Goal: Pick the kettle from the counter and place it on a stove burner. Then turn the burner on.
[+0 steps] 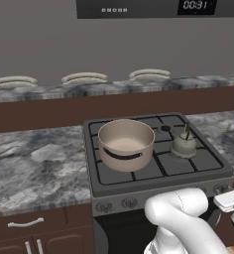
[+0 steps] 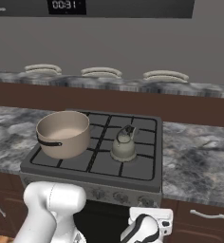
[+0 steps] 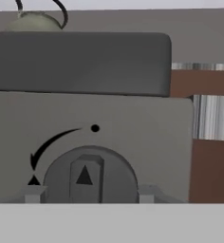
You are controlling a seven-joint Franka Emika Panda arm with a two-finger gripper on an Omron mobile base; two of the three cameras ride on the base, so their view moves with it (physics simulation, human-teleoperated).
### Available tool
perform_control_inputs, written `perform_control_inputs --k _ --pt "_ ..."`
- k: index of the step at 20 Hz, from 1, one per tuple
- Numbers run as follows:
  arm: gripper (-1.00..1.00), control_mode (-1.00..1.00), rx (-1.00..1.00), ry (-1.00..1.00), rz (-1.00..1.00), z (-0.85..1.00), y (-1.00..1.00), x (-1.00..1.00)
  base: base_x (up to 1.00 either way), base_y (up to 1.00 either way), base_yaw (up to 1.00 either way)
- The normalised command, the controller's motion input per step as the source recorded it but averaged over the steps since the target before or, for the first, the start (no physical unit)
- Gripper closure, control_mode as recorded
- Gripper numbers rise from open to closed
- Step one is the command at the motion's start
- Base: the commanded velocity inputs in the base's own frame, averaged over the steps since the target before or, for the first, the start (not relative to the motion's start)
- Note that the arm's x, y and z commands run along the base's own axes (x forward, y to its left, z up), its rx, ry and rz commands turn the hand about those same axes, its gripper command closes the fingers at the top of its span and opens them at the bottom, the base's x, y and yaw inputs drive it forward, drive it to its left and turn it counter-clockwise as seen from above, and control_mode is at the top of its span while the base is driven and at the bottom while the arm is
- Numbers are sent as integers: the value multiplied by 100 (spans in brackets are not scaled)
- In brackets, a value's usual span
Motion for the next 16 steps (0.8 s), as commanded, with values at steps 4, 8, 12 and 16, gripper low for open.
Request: perform_control_inputs --k 4,8,12,16 --pt "100 -100 0 0 -1 0 0 2 0 0 0" --pt "100 -100 0 0 0 0 0 0 0 0 0" --pt "100 -100 0 0 0 0 0 0 0 0 0" --pt "100 -100 0 0 0 0 0 0 0 0 0"
